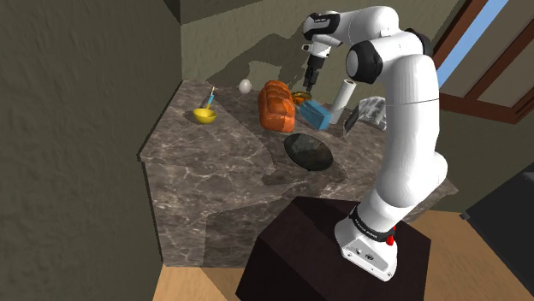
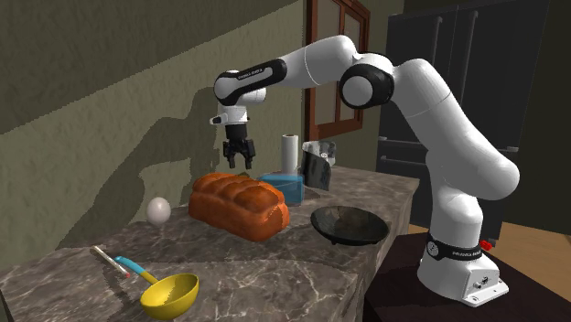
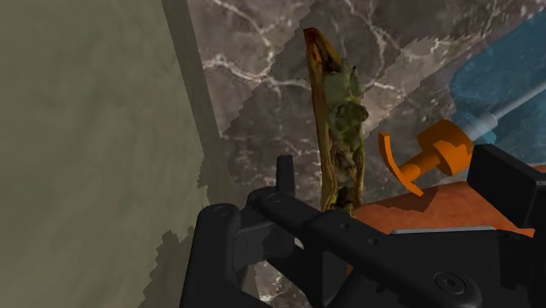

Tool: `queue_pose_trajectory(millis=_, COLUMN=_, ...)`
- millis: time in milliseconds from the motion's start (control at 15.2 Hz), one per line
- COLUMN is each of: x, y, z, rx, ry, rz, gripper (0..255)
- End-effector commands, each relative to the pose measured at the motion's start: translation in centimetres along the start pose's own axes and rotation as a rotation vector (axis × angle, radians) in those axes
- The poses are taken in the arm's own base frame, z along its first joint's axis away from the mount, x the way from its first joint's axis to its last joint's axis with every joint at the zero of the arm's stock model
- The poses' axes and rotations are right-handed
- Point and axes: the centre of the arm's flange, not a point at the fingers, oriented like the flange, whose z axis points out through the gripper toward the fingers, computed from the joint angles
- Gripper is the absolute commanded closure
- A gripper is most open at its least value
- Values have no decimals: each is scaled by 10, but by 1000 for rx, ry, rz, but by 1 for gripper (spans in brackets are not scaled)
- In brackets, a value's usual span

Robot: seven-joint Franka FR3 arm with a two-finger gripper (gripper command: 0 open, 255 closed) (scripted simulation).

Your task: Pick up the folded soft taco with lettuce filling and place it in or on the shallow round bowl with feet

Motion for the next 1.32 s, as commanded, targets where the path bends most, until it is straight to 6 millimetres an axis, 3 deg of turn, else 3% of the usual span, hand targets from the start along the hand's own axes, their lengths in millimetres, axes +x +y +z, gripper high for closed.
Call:
queue_pose_trajectory(millis=0, x=3, y=11, z=23, rx=-15, ry=-6, rz=-2, gripper=0)
queue_pose_trajectory(millis=330, x=3, y=11, z=47, rx=-15, ry=-6, rz=-2, gripper=0)
queue_pose_trajectory(millis=858, x=3, y=11, z=47, rx=-15, ry=-6, rz=-2, gripper=0)
queue_pose_trajectory(millis=924, x=4, y=15, z=46, rx=-15, ry=-5, rz=-2, gripper=255)
queue_pose_trajectory(millis=1056, x=1, y=7, z=48, rx=-16, ry=-7, rz=-1, gripper=255)
queue_pose_trajectory(millis=1254, x=1, y=17, z=49, rx=-14, ry=-6, rz=-1, gripper=255)
